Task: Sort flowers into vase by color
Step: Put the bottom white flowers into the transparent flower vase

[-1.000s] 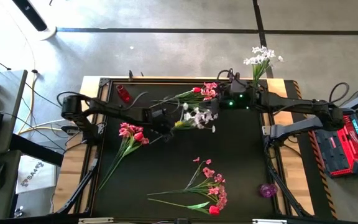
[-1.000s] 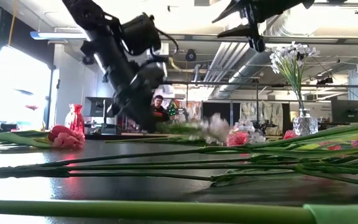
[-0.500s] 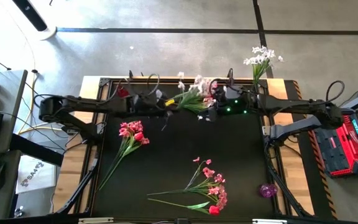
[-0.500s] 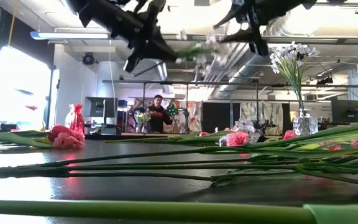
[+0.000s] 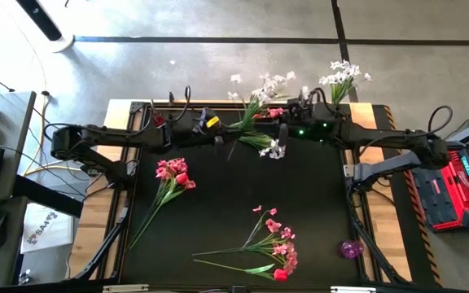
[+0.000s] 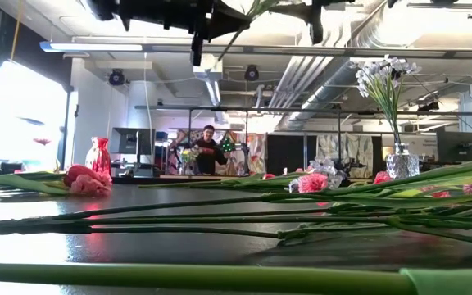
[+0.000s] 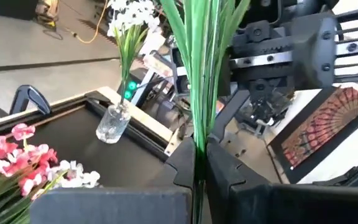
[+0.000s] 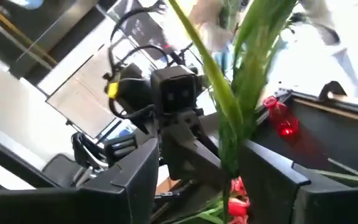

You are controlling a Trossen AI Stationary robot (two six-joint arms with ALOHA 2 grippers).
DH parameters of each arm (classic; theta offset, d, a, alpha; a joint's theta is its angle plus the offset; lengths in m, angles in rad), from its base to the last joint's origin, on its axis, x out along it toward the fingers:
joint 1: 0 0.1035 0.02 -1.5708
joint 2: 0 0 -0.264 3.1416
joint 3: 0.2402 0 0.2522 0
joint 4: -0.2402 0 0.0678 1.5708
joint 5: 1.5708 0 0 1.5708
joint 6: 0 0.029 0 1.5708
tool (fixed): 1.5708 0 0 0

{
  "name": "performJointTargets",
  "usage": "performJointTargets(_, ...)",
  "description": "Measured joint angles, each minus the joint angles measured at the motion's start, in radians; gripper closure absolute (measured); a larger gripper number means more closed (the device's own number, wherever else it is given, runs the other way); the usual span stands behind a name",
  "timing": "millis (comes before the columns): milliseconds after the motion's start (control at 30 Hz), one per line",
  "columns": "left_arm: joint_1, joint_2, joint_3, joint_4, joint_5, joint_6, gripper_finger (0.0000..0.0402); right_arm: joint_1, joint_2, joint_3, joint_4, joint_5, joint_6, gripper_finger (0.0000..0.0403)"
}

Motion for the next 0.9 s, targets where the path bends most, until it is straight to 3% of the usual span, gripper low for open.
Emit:
performJointTargets(133, 0.0, 0.029, 0.001, 0.042, -0.012, 0.038, 0.0401, -0.01, 0.026, 0.0, -0.006, 0.015, -0.03, 0.0198)
performJointTargets(400, -0.003, 0.125, 0.001, 0.208, 0.055, -0.036, 0.0401, -0.034, 0.099, 0.0, 0.027, -0.039, 0.004, 0.0219)
performJointTargets(500, -0.006, 0.131, 0.001, 0.217, 0.059, -0.033, 0.04, -0.035, 0.099, 0.0, -0.001, -0.02, -0.019, 0.0264)
performJointTargets(600, -0.006, 0.13, 0.001, 0.178, 0.061, -0.021, 0.0387, -0.034, 0.089, 0.0, -0.027, -0.004, -0.078, 0.0351)
performJointTargets(667, -0.007, 0.129, 0.001, 0.126, 0.042, -0.02, 0.037, -0.033, 0.08, 0.0, -0.077, 0.029, -0.142, 0.0387)
performJointTargets(900, -0.008, 0.13, 0.0, -0.088, 0.025, -0.013, 0.029, -0.024, 0.019, 0.058, -0.513, 0.345, -0.276, 0.0398)
